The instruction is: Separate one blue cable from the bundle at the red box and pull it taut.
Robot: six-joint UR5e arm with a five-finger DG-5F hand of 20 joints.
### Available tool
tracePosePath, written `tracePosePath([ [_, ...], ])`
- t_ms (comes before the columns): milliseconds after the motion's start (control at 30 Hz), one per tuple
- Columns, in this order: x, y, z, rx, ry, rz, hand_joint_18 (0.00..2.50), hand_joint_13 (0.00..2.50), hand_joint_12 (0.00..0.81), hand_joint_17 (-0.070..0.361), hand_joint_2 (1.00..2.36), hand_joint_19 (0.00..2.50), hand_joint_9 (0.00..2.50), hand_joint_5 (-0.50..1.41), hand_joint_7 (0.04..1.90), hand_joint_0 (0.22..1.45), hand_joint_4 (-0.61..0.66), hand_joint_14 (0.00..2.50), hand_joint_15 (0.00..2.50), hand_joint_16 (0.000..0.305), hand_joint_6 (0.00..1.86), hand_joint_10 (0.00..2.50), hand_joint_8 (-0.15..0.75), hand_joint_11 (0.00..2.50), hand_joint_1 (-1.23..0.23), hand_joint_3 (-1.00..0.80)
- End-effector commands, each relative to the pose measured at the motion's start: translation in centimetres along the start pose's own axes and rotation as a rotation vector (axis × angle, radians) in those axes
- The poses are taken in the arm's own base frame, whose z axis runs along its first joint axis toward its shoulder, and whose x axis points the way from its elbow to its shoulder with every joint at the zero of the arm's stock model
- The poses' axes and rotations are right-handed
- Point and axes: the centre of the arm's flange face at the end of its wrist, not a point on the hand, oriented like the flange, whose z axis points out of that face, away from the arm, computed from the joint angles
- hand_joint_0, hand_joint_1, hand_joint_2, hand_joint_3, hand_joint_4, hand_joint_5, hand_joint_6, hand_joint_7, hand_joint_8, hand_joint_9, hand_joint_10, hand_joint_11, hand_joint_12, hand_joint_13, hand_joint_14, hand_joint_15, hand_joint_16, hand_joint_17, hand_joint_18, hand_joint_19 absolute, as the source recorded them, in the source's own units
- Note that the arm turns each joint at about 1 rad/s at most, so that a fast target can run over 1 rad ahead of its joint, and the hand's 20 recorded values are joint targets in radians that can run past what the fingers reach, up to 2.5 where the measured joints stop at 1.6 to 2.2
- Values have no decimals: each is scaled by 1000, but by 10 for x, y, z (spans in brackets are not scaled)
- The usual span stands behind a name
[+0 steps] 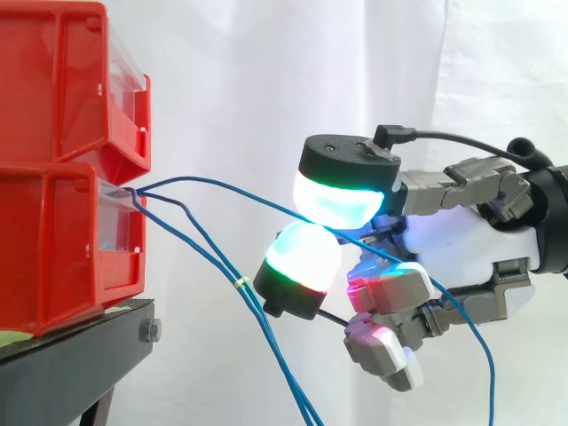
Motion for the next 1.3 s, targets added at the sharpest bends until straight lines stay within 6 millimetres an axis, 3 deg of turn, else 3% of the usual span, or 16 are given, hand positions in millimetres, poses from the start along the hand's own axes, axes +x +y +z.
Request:
tracePosePath([
  [0, 0, 0, 0, 0, 1, 22, 827, 1029, 289, 99, 1010, 945, 1224, -151, 940, 673, -85, 30, 856, 44, 949, 22, 194, 1220, -804, -297],
  [300, 1, -1, 0, 0, 4, 97, 824, 1035, 274, 95, 1008, 945, 1256, -167, 1025, 725, -302, 30, 846, 42, 967, 22, 191, 1195, -785, -369],
  [433, 2, -17, -2, -3, 4, 135, 823, 1039, 268, 93, 1010, 953, 1274, -164, 1056, 732, -357, 28, 848, 41, 972, 22, 187, 1187, -783, -353],
  [567, 3, -17, 2, -56, -2, 188, 818, 1046, 267, 92, 1012, 960, 1289, -162, 1070, 746, -406, 30, 848, 41, 978, 23, 183, 1185, -788, -334],
  [900, 3, -17, 3, -65, 0, 201, 815, 1058, 265, 90, 1014, 989, 1324, -156, 1083, 745, -432, 30, 857, 40, 980, 22, 178, 1199, -800, -299],
  [1267, 1, -18, 2, -62, 23, 216, 827, 1083, 262, 90, 1014, 996, 1295, -154, 1110, 763, -402, 29, 881, 40, 983, 19, 138, 1411, -815, -269],
])
